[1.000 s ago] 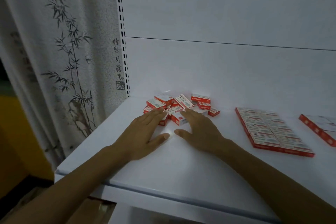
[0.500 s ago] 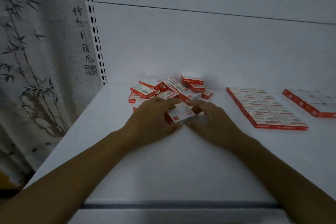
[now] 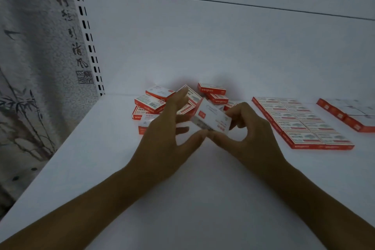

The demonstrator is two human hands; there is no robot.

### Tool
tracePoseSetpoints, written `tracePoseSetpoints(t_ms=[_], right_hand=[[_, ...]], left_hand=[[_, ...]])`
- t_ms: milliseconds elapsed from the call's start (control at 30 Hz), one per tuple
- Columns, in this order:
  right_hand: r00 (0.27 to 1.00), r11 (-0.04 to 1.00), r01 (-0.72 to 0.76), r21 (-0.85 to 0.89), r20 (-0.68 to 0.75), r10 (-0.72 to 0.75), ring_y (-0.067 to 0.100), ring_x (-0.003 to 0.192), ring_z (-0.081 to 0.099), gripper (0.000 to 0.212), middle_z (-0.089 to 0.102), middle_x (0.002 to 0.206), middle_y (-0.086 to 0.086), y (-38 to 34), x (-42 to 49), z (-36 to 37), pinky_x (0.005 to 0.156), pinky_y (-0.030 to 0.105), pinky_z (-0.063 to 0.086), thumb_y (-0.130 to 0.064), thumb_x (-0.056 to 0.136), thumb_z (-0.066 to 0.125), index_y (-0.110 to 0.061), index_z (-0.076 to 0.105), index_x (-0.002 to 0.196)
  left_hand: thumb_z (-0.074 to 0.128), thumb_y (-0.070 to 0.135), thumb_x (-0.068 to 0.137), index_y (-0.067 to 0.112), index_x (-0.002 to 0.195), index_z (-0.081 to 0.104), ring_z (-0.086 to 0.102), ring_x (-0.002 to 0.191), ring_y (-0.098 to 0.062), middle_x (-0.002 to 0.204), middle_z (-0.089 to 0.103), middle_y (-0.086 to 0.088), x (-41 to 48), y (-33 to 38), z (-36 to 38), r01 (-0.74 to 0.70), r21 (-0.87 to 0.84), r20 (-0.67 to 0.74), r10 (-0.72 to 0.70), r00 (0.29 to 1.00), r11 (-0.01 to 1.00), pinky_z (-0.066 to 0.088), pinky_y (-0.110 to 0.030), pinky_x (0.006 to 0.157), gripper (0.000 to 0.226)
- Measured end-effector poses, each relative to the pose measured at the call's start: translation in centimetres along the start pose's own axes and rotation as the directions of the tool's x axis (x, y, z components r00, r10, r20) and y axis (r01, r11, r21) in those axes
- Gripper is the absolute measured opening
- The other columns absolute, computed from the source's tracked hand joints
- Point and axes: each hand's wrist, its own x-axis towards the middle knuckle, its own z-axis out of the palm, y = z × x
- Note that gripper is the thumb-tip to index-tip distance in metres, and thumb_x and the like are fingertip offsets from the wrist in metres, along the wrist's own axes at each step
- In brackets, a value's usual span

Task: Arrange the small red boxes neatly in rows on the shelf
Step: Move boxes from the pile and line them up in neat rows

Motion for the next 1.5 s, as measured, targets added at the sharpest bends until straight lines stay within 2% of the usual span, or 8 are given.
tracePoseSetpoints(t_ms=[167,300,533,733,933,1033,1267,1500], right_hand=[[0.993,1.0,-0.007,0.007,-0.115,0.008,0.002,0.07,0.06,0.053,0.053,0.091,-0.025,0.1,0.2,0.5,0.054,0.01,0.047,-0.068,0.067,0.059,-0.027,0.043,0.095],[0.999,0.998,0.047,-0.037,-0.006,-0.048,0.002,0.067,0.062,0.07,0.054,0.09,-0.022,-0.3,0.0,0.9,0.056,0.015,0.053,-0.078,0.064,0.05,-0.031,0.039,0.115],[0.987,0.992,0.067,0.109,0.139,-0.082,0.012,0.076,0.064,0.094,0.058,0.098,-0.02,-0.5,-0.3,0.9,0.063,0.019,0.055,-0.066,0.061,0.067,-0.046,0.014,0.136],[0.989,0.988,0.149,-0.04,0.021,-0.149,0.002,0.097,0.05,0.083,0.048,0.116,-0.007,0.1,0.2,0.9,0.079,0.008,0.044,-0.065,0.066,0.06,-0.018,0.039,0.132],[0.989,0.99,0.119,-0.079,0.1,-0.111,0.006,0.093,0.052,0.077,0.056,0.113,-0.006,-0.8,0.0,0.3,0.081,0.027,0.05,-0.056,0.062,0.071,-0.019,0.045,0.124],[0.973,0.982,0.158,-0.104,0.184,-0.137,0.006,0.104,0.05,0.084,0.052,0.13,-0.002,-1.4,0.2,-1.0,0.09,0.031,0.049,-0.056,0.066,0.073,-0.023,0.037,0.135],[0.952,0.966,0.239,-0.099,0.22,-0.213,0.003,0.097,0.049,0.076,0.049,0.126,-0.005,-0.1,-0.3,-8.4,0.075,0.008,0.04,-0.049,0.073,0.07,-0.023,0.036,0.136],[0.98,0.975,0.154,-0.163,0.15,-0.13,0.003,0.099,0.048,0.08,0.051,0.127,-0.007,7.6,-3.6,-16.0,0.085,0.016,0.044,-0.064,0.068,0.059,-0.025,0.038,0.134]], left_hand=[[0.062,0.035,0.064,0.027,0.119,0.053,0.067,0.096,-0.009,0.107,0.068,0.008,0.4,0.9,0.6,0.317,-0.507,0.148,-0.282,0.948,0.802,0.056,-0.026,0.078,0.056],[0.064,0.026,0.068,0.031,0.101,0.059,0.069,0.088,-0.008,0.091,0.073,0.012,0.4,0.6,1.3,0.349,-0.558,0.182,-0.299,0.937,0.753,0.056,-0.023,0.069,0.033],[0.059,0.018,0.086,0.021,0.108,0.058,0.07,0.085,-0.019,0.089,0.073,0.005,0.9,-1.2,1.4,0.415,-0.616,0.146,-0.42,0.896,0.67,0.058,-0.035,0.072,0.022],[0.056,0.024,0.086,0.036,0.095,0.064,0.069,0.089,-0.015,0.091,0.072,0.009,0.8,-0.9,1.7,0.349,-0.561,0.122,-0.342,0.932,0.751,0.055,-0.027,0.063,0.017],[0.051,0.023,0.093,0.037,0.104,0.059,0.067,0.093,-0.011,0.102,0.068,0.007,0.3,0.3,1.5,0.348,-0.414,0.193,-0.292,0.937,0.841,0.055,-0.027,0.073,0.02],[0.051,0.018,0.092,0.03,0.11,0.057,0.067,0.092,-0.015,0.1,0.068,0.005,0.5,1.6,1.2,0.335,-0.318,0.234,-0.269,0.934,0.887,0.056,-0.027,0.074,0.023],[0.053,0.022,0.092,0.031,0.107,0.061,0.067,0.091,-0.015,0.096,0.071,0.002,1.9,5.9,4.8,0.23,-0.236,0.219,-0.179,0.959,0.944,0.055,-0.035,0.083,0.019],[0.053,0.014,0.092,0.016,0.118,0.055,0.07,0.084,-0.015,0.088,0.072,0.001,4.0,9.5,16.4,0.242,-0.37,0.218,-0.17,0.961,0.897,0.056,-0.024,0.067,0.026]])
